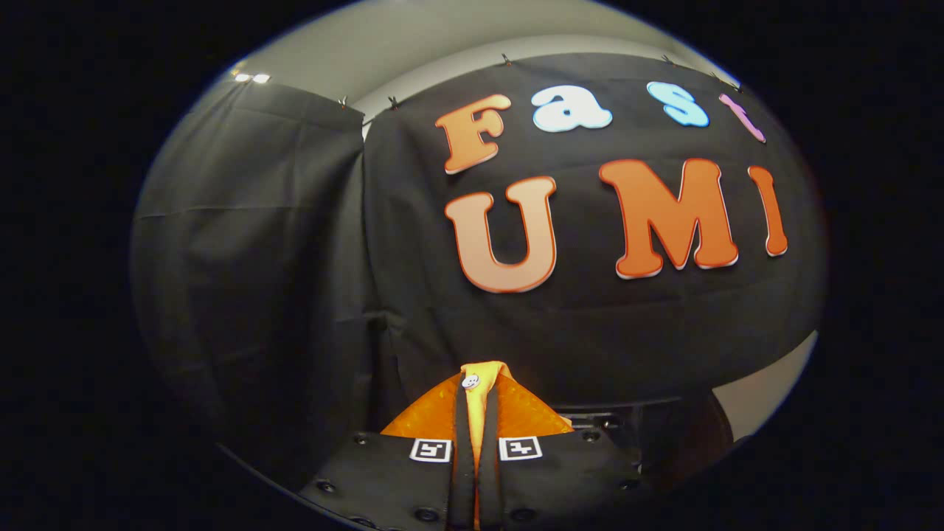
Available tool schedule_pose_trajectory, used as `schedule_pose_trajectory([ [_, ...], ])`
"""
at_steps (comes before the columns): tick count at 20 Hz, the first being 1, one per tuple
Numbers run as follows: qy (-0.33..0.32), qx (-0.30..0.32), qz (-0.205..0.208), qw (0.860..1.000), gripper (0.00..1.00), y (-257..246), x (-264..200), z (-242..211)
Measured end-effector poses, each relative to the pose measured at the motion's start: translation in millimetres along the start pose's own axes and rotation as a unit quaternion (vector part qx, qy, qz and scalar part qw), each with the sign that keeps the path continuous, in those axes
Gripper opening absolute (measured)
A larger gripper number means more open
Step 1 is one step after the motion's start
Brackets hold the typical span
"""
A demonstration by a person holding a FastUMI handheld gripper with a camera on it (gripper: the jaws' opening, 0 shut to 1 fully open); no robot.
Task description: Put the clothes into the washing machine and then close the washing machine lid.
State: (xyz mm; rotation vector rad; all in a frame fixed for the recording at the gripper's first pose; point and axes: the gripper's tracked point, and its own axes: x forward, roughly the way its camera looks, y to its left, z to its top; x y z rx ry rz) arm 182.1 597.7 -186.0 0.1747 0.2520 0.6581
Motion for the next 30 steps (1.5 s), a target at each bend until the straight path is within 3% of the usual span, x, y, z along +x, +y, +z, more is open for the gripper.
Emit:
schedule_pose_trajectory([
  [7, 0.139, -0.004, -0.026, 0.99, 0.1, -12.6, 34.5, -141.6],
  [13, 0.251, 0.056, -0.086, 0.962, 0.1, -44.0, 18.6, -249.2],
  [16, 0.266, 0.084, -0.103, 0.955, 0.1, -54.3, 19.9, -273.5],
  [24, 0.292, 0.086, -0.112, 0.946, 0.15, -54.4, 4.8, -300.5],
  [25, 0.296, 0.087, -0.11, 0.945, 0.18, -52.7, 0.6, -301.3],
  [29, 0.255, 0.055, -0.096, 0.961, 1.0, -40.3, -7.6, -281.0],
  [30, 0.241, 0.046, -0.09, 0.965, 1.0, -34.9, -10.5, -273.2],
])
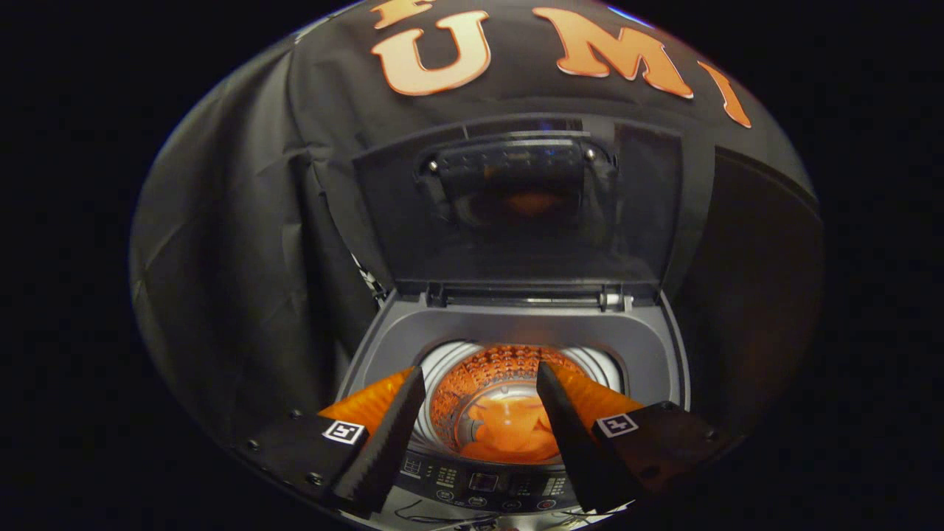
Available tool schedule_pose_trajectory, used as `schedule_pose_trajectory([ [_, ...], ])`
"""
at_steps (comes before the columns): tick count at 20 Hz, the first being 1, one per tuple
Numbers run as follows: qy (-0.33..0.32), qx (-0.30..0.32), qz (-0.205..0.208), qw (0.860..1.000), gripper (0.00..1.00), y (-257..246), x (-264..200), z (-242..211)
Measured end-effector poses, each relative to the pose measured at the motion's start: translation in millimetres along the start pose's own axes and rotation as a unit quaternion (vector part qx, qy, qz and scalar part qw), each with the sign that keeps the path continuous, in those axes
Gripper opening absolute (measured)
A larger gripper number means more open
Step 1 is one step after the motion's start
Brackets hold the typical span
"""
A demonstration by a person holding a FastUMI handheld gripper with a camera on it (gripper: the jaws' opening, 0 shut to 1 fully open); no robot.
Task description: Put the clothes into the washing machine and then close the washing machine lid.
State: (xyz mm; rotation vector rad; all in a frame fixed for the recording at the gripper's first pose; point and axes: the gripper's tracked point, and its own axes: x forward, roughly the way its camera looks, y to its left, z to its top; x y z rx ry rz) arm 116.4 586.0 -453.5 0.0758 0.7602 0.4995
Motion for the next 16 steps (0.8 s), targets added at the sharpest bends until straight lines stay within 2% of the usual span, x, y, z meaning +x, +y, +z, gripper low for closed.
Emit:
schedule_pose_trajectory([
  [5, -0.075, 0.001, 0.005, 0.997, 0.98, 13.7, -55.9, 31.8],
  [10, -0.138, 0.023, 0.004, 0.99, 0.98, -2.2, -128.8, 60.3],
  [16, -0.211, 0.002, -0.011, 0.977, 0.98, -18.9, -217.0, 103.1],
])
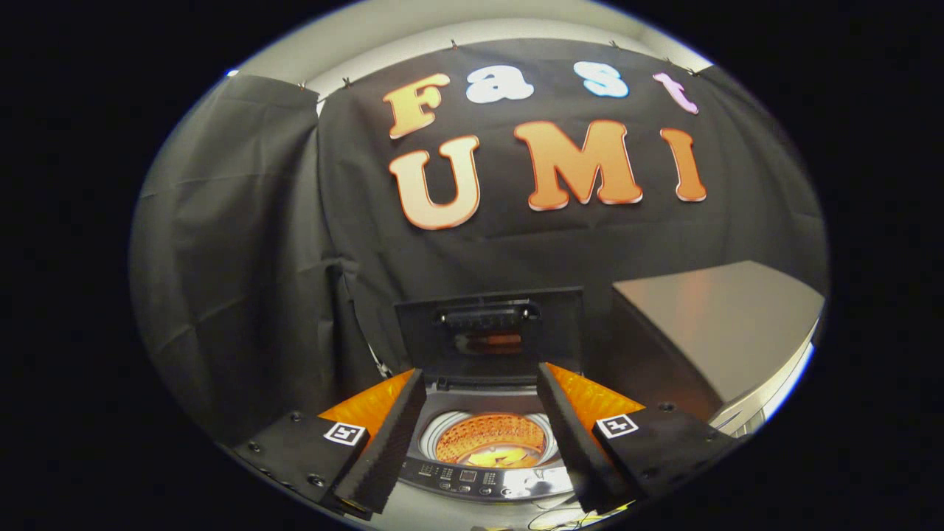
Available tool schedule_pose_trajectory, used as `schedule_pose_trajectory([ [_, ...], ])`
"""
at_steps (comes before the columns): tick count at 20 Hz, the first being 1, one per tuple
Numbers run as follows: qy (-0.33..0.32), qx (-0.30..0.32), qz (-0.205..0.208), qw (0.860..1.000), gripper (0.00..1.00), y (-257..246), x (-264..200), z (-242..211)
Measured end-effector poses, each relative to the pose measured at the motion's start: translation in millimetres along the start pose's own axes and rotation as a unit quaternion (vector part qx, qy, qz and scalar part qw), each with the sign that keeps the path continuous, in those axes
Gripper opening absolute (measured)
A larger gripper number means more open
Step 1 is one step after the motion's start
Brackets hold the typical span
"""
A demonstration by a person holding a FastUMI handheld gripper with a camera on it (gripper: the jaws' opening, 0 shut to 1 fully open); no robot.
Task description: Put the clothes into the washing machine and then close the washing machine lid.
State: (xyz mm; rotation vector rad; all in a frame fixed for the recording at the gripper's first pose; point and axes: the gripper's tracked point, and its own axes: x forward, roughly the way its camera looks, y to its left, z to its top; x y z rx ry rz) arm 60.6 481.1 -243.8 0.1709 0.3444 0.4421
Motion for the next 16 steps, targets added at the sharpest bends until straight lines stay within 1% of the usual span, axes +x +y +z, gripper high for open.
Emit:
schedule_pose_trajectory([
  [3, -0.052, -0.014, 0.016, 0.998, 0.98, 15.0, -27.3, 48.3],
  [5, -0.071, -0.031, 0.019, 0.997, 0.98, 20.6, -33.9, 71.1],
  [8, -0.09, -0.037, 0.049, 0.994, 0.98, 43.5, -32.9, 101.6],
  [9, -0.093, -0.037, 0.051, 0.994, 0.98, 44.3, -24.9, 106.9],
  [13, -0.098, -0.027, 0.037, 0.994, 0.98, 54.2, 25.7, 123.3],
  [16, -0.096, -0.042, 0.019, 0.994, 0.98, 59.3, 72.6, 128.7],
])
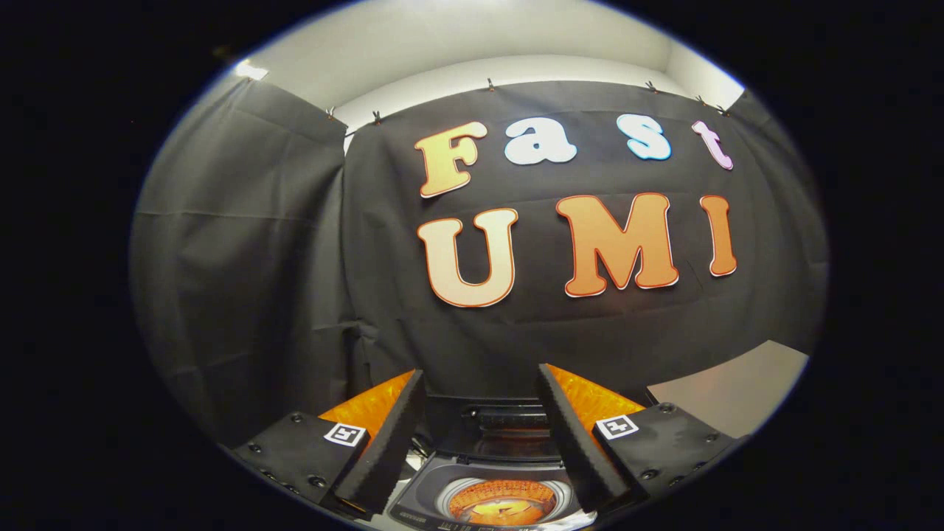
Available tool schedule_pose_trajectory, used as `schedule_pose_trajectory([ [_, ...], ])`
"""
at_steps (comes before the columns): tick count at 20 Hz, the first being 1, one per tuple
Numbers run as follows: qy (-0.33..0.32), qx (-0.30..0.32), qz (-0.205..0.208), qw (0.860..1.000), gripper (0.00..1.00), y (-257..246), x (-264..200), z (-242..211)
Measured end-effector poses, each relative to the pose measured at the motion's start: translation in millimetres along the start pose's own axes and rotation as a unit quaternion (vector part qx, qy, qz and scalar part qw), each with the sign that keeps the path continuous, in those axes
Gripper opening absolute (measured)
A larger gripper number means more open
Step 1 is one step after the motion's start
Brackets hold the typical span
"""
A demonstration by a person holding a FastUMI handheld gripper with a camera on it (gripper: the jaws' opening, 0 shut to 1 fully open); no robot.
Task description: Put the clothes into the washing machine and then close the washing machine lid.
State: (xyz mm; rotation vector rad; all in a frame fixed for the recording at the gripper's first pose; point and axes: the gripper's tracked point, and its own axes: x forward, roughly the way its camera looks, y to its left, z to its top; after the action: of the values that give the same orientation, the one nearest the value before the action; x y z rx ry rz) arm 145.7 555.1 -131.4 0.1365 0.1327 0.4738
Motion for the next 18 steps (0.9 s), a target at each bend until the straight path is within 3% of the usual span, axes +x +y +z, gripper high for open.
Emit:
schedule_pose_trajectory([
  [6, 0.014, -0.044, -0.018, 0.999, 0.98, 4.9, 78.0, -22.1],
  [12, 0.072, -0.036, 0.004, 0.997, 0.98, 4.1, 142.8, -67.4],
  [18, 0.139, -0.004, -0.022, 0.99, 0.98, -25.8, 195.1, -125.9],
])
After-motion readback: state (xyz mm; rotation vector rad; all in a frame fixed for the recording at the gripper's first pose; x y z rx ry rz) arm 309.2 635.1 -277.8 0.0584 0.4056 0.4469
